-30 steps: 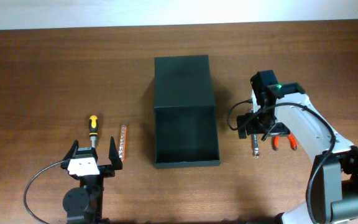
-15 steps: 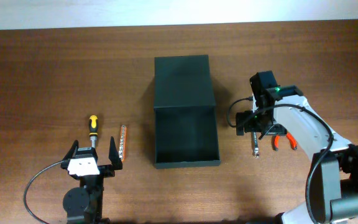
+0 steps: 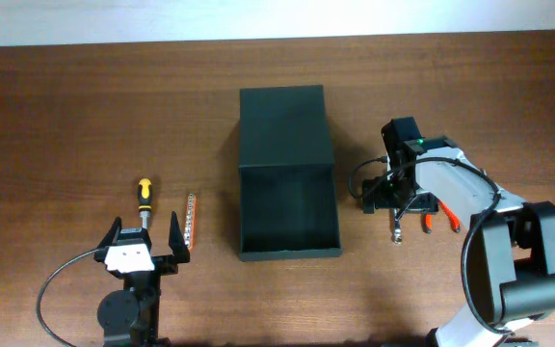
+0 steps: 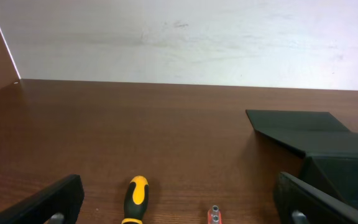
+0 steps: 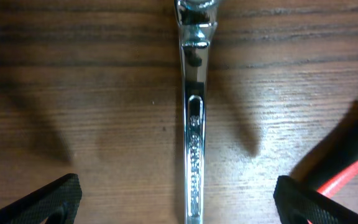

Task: Pack container
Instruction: 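Lower the right gripper and close it on the chrome wrench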

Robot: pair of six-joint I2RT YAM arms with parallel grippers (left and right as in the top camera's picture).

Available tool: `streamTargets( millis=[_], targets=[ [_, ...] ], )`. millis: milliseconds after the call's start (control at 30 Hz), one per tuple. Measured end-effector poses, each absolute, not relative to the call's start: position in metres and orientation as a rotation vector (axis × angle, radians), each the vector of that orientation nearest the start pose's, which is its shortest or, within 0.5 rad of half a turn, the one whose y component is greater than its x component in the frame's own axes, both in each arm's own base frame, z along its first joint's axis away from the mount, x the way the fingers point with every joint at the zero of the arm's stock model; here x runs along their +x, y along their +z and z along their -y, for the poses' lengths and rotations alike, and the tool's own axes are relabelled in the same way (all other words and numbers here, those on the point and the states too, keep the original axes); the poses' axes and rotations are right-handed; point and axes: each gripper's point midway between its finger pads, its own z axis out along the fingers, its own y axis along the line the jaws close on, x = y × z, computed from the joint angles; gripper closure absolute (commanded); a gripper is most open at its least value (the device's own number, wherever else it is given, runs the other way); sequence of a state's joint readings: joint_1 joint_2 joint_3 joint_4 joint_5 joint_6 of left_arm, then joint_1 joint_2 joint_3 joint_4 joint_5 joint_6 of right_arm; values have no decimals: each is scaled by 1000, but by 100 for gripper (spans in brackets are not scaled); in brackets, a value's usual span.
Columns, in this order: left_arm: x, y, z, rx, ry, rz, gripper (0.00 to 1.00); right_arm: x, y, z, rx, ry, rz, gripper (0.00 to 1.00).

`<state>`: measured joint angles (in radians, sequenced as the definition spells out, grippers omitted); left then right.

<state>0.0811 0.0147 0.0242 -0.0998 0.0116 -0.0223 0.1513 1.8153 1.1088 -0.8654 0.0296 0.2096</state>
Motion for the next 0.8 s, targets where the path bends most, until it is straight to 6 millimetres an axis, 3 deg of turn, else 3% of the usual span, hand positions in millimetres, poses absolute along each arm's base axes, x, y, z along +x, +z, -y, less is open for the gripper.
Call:
streamTargets(
  millis=[800],
  targets=[
    [245,158,-18,-77,35,-1659,1,310,5,-42,87,-44,-3129,1]
  ],
)
